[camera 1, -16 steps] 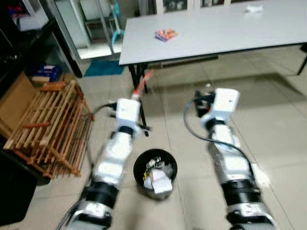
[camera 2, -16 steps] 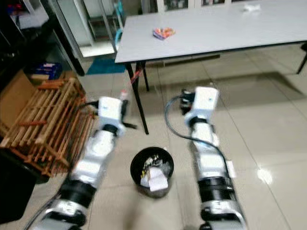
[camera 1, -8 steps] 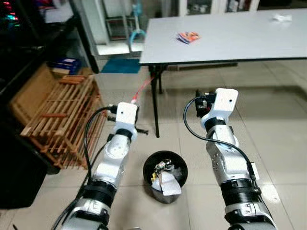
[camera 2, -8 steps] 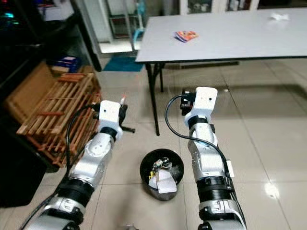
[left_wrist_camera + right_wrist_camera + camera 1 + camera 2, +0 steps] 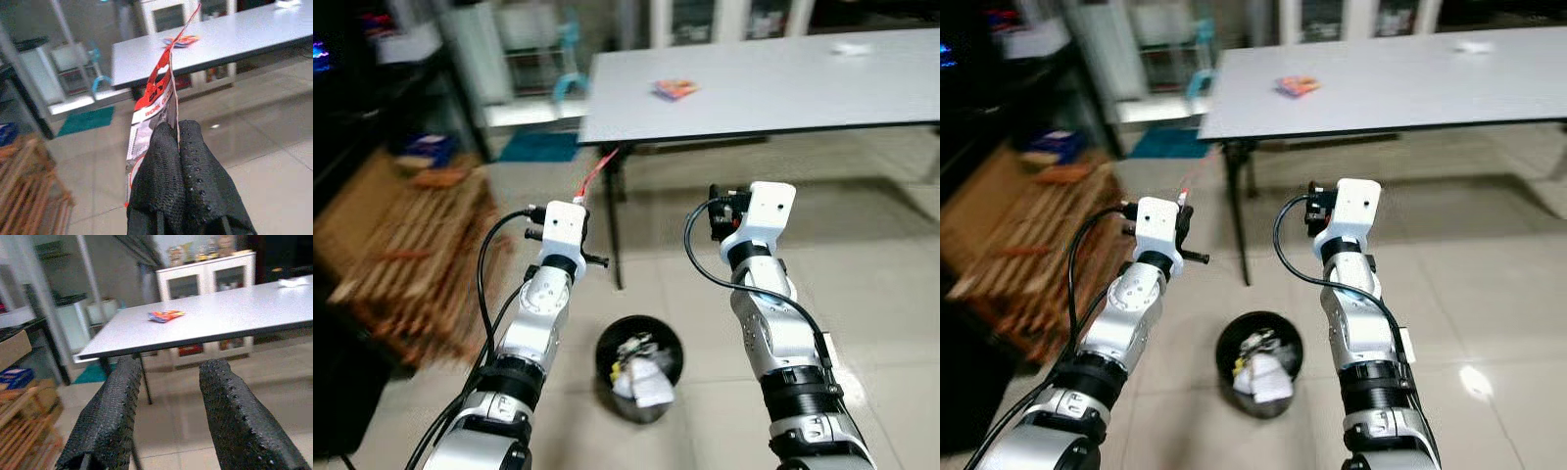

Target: Picking trash to rubbish bin

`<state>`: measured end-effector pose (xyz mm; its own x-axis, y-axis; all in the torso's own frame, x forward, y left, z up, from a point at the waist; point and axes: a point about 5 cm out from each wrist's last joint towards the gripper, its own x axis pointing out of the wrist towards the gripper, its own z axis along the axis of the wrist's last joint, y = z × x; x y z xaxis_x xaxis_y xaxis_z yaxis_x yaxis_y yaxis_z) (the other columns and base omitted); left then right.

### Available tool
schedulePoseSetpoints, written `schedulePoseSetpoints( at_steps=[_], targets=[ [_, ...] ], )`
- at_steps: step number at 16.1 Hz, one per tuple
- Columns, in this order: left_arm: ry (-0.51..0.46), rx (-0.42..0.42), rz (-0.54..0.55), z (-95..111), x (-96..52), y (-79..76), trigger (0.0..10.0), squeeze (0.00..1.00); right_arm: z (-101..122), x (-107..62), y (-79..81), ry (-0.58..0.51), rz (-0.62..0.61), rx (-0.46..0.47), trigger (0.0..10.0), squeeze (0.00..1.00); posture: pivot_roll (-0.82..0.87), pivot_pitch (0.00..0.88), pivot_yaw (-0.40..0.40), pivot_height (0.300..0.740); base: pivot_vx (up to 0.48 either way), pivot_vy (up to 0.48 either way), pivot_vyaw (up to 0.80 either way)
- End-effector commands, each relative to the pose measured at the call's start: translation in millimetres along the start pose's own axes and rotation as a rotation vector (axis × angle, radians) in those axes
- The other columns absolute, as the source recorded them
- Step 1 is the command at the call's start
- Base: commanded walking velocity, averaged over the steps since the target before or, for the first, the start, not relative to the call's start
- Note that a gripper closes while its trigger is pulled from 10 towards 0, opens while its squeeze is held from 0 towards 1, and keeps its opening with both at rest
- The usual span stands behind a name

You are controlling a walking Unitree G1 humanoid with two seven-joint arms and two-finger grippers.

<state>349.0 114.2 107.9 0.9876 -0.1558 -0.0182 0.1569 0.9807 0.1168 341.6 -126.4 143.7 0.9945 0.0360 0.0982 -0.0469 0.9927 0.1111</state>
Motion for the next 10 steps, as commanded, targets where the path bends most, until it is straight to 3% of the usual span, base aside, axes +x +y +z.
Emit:
schedulePoseSetpoints(
  at_steps=[1, 10],
  targets=[
    [-0.011, 0.009, 0.001, 3.3, 2.4, 1.4, 10.0, 0.00, 3.8, 1.9, 2.4, -0.007, 0.011, 0.004, 10.0, 0.00, -0.02, 0.002, 0.114, 0.740, 0.356, 0.000, 0.00],
    [-0.026, 0.018, -0.017, 4.6, 2.1, -3.4, 10.0, 0.00, 4.1, 1.9, 1.9, -0.006, 0.012, 0.002, 10.0, 0.00, -0.02, 0.009, 0.112, 0.740, 0.357, 0.000, 0.00]
  ],
)
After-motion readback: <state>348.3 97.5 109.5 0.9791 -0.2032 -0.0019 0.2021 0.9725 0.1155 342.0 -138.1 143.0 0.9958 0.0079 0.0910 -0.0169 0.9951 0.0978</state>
